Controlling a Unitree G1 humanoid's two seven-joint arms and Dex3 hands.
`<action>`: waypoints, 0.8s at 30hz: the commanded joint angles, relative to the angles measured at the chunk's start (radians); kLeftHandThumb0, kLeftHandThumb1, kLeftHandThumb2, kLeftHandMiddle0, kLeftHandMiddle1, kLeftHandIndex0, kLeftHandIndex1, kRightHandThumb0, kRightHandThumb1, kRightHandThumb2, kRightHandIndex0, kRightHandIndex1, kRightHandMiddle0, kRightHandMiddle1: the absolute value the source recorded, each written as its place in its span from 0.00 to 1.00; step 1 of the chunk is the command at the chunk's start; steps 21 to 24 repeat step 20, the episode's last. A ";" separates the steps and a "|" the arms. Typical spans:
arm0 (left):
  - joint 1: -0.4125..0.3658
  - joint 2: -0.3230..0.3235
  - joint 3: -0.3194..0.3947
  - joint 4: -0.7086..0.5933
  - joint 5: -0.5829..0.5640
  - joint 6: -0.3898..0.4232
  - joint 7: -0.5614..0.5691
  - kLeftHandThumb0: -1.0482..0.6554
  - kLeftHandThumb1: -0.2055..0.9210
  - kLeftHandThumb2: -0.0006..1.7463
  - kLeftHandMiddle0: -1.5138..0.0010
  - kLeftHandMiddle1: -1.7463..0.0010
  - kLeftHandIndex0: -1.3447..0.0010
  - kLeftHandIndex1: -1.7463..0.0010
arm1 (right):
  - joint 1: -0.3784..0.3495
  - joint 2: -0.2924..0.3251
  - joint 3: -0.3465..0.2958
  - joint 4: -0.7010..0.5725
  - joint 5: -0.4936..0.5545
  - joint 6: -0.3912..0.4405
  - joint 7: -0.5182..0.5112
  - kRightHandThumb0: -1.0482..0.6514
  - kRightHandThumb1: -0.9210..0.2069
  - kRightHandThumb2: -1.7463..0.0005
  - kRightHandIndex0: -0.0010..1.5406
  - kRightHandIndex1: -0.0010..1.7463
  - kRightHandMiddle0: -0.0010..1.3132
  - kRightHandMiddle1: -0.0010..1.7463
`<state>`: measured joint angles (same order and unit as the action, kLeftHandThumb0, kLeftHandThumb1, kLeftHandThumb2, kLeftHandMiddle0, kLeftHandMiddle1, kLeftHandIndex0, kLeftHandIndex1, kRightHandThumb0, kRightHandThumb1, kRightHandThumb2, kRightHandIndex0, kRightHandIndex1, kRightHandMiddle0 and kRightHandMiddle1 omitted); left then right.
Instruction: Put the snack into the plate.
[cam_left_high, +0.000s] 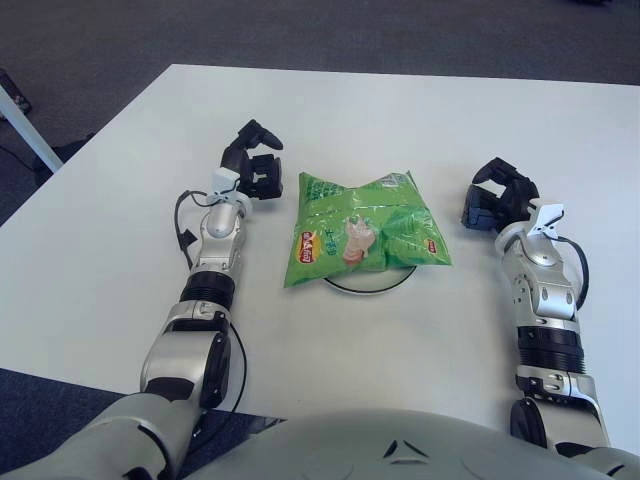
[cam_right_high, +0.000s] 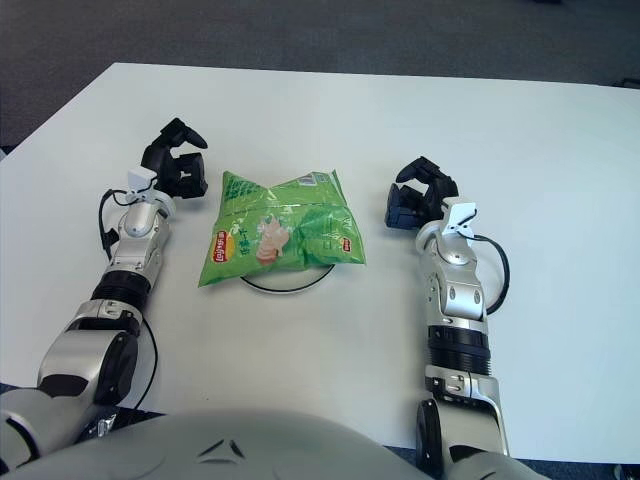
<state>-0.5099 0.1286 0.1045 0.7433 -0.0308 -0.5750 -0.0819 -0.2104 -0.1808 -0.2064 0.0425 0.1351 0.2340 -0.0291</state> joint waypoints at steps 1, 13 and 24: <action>0.094 -0.014 -0.008 0.052 0.003 -0.012 -0.013 0.34 0.51 0.72 0.15 0.00 0.57 0.00 | 0.055 0.035 -0.004 0.038 0.009 0.032 -0.006 0.33 0.56 0.22 0.85 1.00 0.49 1.00; 0.096 -0.010 -0.016 0.050 0.021 -0.019 -0.004 0.34 0.50 0.73 0.14 0.00 0.57 0.00 | 0.039 0.075 -0.049 0.069 0.065 -0.002 -0.026 0.33 0.54 0.24 0.84 1.00 0.48 1.00; 0.097 -0.009 -0.018 0.049 0.014 -0.014 -0.012 0.34 0.50 0.73 0.14 0.00 0.57 0.00 | 0.022 0.065 -0.071 0.062 0.121 0.111 -0.007 0.32 0.57 0.22 0.85 1.00 0.49 1.00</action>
